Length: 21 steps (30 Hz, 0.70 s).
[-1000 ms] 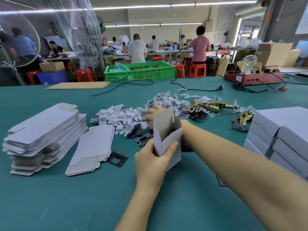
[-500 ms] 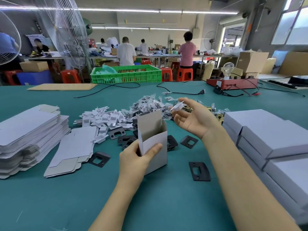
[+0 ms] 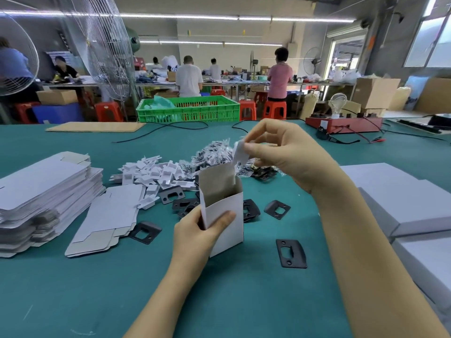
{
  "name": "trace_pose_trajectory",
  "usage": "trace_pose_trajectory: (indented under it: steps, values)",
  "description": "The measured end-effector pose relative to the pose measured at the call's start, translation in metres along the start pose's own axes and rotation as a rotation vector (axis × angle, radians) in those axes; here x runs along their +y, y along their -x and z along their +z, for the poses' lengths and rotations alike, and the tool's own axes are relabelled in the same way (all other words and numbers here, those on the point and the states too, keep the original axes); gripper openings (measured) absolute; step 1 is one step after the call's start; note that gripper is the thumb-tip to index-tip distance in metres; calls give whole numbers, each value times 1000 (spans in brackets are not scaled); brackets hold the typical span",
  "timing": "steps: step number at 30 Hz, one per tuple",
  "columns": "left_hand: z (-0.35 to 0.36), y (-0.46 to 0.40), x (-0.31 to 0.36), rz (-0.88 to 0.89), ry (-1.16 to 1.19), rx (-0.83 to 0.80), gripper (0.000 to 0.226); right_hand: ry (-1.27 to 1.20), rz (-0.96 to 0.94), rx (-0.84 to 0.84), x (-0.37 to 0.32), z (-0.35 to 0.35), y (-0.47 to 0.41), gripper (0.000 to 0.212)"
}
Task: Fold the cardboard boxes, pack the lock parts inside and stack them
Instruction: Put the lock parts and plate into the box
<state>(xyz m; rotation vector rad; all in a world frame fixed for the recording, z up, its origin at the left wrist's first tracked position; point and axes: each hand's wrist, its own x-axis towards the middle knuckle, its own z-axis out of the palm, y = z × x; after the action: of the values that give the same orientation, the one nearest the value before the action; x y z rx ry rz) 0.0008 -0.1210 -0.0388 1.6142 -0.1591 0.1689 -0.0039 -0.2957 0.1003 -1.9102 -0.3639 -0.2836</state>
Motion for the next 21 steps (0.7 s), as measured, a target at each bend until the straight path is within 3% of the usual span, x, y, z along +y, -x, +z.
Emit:
trace_pose_trajectory:
  steps: [5,9,13,18,21]
  values:
    - [1,-1,0,0,10,5,10,206,-140,-98,-14,13,2,3]
    - [1,-1,1,-10,22,4,13,248,-127,-177,-11,20,0,8]
    - [1,-2,1,-3,29,0,17,465,-136,-222,-2,26,-4,6]
    - [1,-2,-1,-7,35,4,10,465,-102,-295,1,28,-6,10]
    - [1,-1,-1,1,37,-3,11,414,-75,-200,3,18,-7,9]
